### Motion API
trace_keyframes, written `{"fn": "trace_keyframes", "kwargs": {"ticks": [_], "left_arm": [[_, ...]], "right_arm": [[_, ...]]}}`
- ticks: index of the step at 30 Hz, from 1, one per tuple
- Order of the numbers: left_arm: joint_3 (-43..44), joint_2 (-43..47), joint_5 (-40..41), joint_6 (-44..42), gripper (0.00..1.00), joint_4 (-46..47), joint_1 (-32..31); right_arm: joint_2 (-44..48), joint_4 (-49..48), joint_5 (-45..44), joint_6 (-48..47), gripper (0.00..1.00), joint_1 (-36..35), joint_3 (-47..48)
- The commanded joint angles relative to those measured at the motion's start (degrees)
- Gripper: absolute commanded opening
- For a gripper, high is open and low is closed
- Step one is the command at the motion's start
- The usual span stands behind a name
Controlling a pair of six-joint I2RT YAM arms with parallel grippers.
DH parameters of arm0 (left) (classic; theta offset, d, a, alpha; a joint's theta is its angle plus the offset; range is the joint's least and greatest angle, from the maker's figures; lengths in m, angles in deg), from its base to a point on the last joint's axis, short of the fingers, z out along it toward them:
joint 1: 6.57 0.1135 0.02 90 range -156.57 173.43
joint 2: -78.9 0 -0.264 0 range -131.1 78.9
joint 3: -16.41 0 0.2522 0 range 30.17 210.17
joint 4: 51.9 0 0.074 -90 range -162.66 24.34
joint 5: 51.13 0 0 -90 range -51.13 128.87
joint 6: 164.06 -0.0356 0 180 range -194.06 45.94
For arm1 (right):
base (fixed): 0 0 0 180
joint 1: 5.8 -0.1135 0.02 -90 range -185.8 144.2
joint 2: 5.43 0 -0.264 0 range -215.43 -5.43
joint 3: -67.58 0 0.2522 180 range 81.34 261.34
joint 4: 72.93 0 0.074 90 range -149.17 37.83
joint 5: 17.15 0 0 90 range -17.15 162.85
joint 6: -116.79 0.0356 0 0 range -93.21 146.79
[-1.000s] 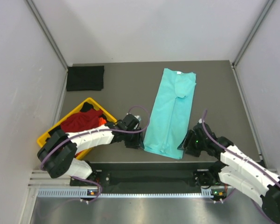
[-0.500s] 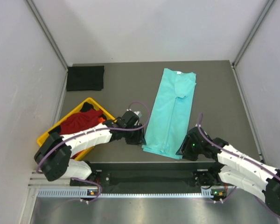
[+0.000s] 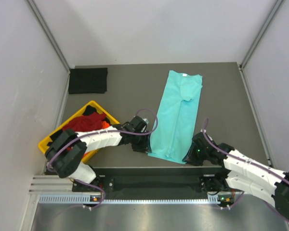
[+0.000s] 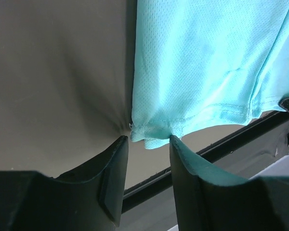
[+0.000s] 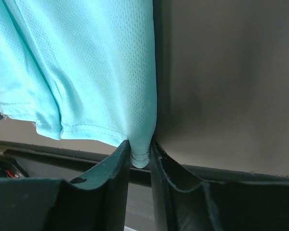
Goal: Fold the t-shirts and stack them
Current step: Fold the tshirt
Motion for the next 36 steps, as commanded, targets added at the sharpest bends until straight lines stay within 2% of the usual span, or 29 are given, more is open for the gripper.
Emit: {"fn": "trace_keyframes", "kwargs": {"ticks": [1,2,6,9,12,16,20,24,32,35,36], "left_arm": [[0.46,-0.44,1.15,-0.24,0.43,1.15,-0.19],[0.37,-0.62,1.15,-0.42,0.42,1.06,-0.1],[-0.16,-1.15,0.19,-0.33,0.28,1.93,-0.19],[-0.16,-1.85,-0.43,-0.15,0.27,2.11,-0.1],[0.19,-1.85,-0.52,-0.07,0.31,1.59,-0.1],[1.42,-0.02,0.01,-0.24,0.42,-2.09,-0.19],[2.57,2.72,1.33,-1.12,0.48,-5.09,-0.19],[1.95,2.55,1.86,-1.21,0.48,-4.4,-0.19],[0.37,-1.93,-0.96,0.55,0.42,1.32,-0.02],[0.46,-2.29,-0.87,0.55,0.33,1.41,-0.02],[0.63,-2.29,-0.96,0.55,0.24,1.06,-0.02]], "right_arm": [[0.74,0.52,-1.88,0.32,0.23,-1.15,-0.05],[0.92,0.7,-1.97,0.23,0.22,-1.24,-0.05],[1.27,0.88,-2.06,-0.03,0.17,-1.15,0.04],[1.09,0.53,-2.06,-0.3,0.13,-1.15,0.39],[0.48,0.17,-2.15,-0.74,0.08,-1.15,0.74],[-0.4,-0.26,-1.89,-1.44,0.0,-1.15,1.01],[0.04,-0.27,-1.8,-1.62,0.0,-1.24,0.92],[0.57,-0.09,-1.8,-2.05,0.0,-1.15,1.01],[1.09,-0.53,-1.71,-1.97,0.0,-1.15,0.83],[1.18,-0.27,-1.8,-2.05,0.0,-1.15,1.1],[1.27,0.17,-1.71,-2.05,0.0,-1.15,1.36]]}}
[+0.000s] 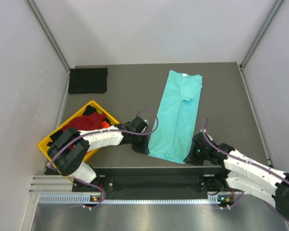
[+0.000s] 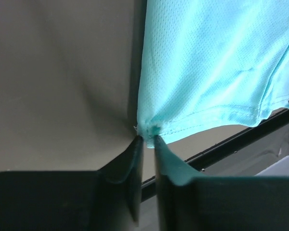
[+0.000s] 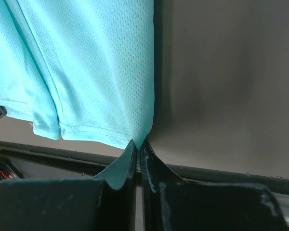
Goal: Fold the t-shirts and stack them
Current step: Fold the tshirt
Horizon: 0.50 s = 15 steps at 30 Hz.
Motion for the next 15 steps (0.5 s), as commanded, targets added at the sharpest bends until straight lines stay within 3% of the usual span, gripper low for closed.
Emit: {"fn": "trace_keyframes", "kwargs": {"ticks": [1,4,15], "left_arm": [[0.61,-0.3,-0.24,-0.08,0.17,1.76,-0.02],[2.19,-0.21,-0.24,-0.26,0.0,0.79,-0.1],[10.71,-3.46,-0.85,-0.79,0.0,-2.72,1.47]], "right_arm": [[1.07,0.22,-0.9,-0.68,0.0,-0.91,1.56],[1.51,0.83,-1.34,-1.03,0.0,-0.91,2.43],[-2.88,0.66,-4.67,-6.55,0.0,-0.91,8.13]]}}
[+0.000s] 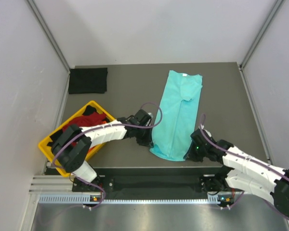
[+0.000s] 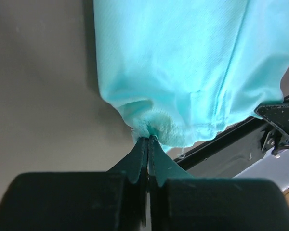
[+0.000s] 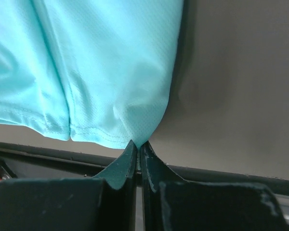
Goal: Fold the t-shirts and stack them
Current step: Fold the tshirt
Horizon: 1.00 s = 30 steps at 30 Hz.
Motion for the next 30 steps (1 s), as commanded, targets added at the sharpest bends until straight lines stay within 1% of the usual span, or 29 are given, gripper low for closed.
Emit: {"fn": "trace_keyframes", "kwargs": {"ticks": [1,4,7,10,13,14,15,17,22,23,27,30], "left_arm": [[4.4,-1.39,-0.13,-1.11,0.0,-1.28,1.43],[7.64,-3.58,-1.18,-2.34,0.0,-2.51,3.45],[11.16,-5.6,-1.97,-3.4,0.0,-2.87,5.83],[16.17,-8.68,-3.55,-4.89,0.0,-3.57,8.02],[21.97,-12.72,-4.87,-6.65,0.0,-2.96,9.69],[23.47,-14.82,-6.01,-7.09,0.0,-2.78,10.48],[26.53,-15.88,-6.1,-7.79,0.0,-2.87,10.92],[29.62,-18.95,-6.28,-8.59,0.0,-3.13,12.24],[40.25,-24.85,-6.55,-10.61,0.0,-2.78,14.44],[41.75,-26.68,-6.63,-10.78,0.0,-2.95,15.05],[49.82,-31.44,-6.54,-11.58,0.0,-4.09,16.38],[53.79,-34.69,-7.6,-11.49,0.0,-3.31,17.43]], "right_arm": [[-1.09,-0.15,-3.91,-4.51,0.0,-0.72,5.81],[-3.89,0.9,-6.03,-9.07,0.01,0.68,9.49],[-7.59,0.91,-5.94,-14.43,0.0,4.55,12.66],[-11.18,-0.85,-4.19,-20.15,0.0,11.91,15.56],[-14.09,-3.22,-1.64,-25.77,0.0,16.06,19.08],[-16.54,-3.49,-1.2,-28.48,0.0,17.81,20.31],[-17.87,-3.4,-1.28,-29.64,0.0,18.52,23.02],[-21.46,-3.57,-1.55,-32.1,0.0,20.71,25.23],[-28.15,-6.04,-0.84,-35.71,0.0,26.16,30.33],[-30.16,-6.39,0.98,-36.68,0.0,26.7,30.95],[-33.69,-8.58,3.81,-38.0,0.0,29.78,33.32],[-35.98,-9.73,6.18,-39.14,0.0,31.8,35.08]]}}
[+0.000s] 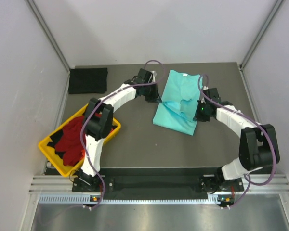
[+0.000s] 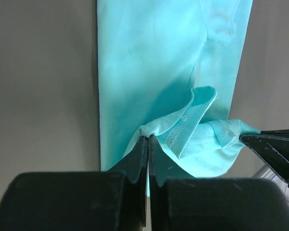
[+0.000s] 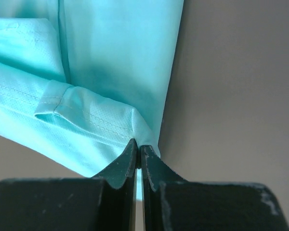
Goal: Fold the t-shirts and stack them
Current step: Fold the tshirt
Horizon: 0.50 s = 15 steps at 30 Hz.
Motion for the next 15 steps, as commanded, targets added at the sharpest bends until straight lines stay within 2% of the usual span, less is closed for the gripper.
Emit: {"fn": "trace_keyframes", "kwargs": {"ticks": [1,15], "left_arm": [[5.45,-3.18,-1.65,-1.44,0.0,0.98,1.28],[12.58,-9.78,-6.49,1.2,0.0,9.85,3.48]], "right_arm": [[-1.8,-3.89,4.76,-3.17,0.0,2.62,4.2],[-7.87,-6.18,10.05,-3.79,0.0,6.58,11.58]]}}
